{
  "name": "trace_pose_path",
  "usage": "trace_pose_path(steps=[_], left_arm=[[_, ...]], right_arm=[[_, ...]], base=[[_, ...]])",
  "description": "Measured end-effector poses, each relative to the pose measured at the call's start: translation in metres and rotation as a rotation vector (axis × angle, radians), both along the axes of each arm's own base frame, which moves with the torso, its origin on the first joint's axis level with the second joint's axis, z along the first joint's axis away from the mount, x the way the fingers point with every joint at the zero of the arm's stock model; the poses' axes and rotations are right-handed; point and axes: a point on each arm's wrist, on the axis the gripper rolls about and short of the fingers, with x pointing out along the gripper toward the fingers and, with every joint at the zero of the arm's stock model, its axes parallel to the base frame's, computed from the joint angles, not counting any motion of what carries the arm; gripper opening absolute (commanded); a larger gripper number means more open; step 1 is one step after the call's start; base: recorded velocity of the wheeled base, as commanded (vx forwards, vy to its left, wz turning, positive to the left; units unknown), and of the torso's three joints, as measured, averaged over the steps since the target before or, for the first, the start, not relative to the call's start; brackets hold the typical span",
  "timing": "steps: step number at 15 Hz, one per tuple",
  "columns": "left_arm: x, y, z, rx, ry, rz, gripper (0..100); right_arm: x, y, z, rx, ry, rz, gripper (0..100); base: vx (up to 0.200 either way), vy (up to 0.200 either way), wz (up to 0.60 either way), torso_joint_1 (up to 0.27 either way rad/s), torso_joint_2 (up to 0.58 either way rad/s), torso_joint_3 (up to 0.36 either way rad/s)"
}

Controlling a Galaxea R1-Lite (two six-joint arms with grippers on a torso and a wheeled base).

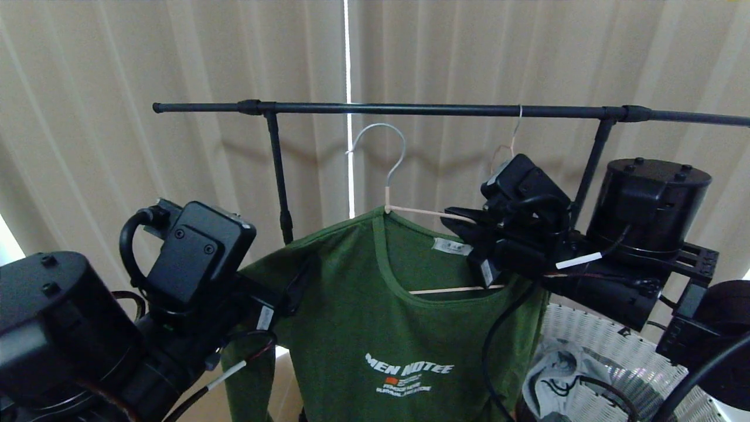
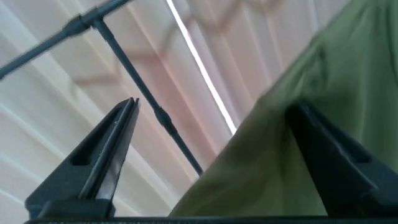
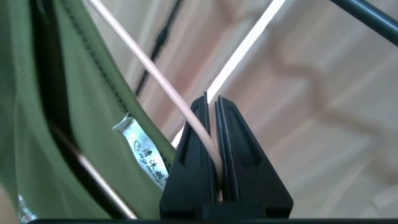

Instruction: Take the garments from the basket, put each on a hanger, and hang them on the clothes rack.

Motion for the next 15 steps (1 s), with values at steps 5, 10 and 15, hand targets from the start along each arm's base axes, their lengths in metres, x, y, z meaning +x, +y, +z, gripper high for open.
trace_pose_path(steps=[5,10,15], left_arm=[[-0.023,0.023,-0.001,-0.050,0.007,0.004,100],[-0.024,0.049,-0.026,0.010,0.097,-0.076,100],[-0.008,0.056,-0.029,-0.089,0.170,-0.219,100]], right_arm=[[-0.006,-0.040,0.010,0.017,-0.026,-0.109,0],[-0.021,-0.059,0.022,0.058,-0.057,-0.137,0],[-0.031,-0.063,0.030,0.078,-0.085,-0.117,0]], base=[[0.000,0.000,0.00,0.000,0.00,0.000],[0.000,0.000,0.00,0.000,0.00,0.000],[0.000,0.000,0.00,0.000,0.00,0.000]])
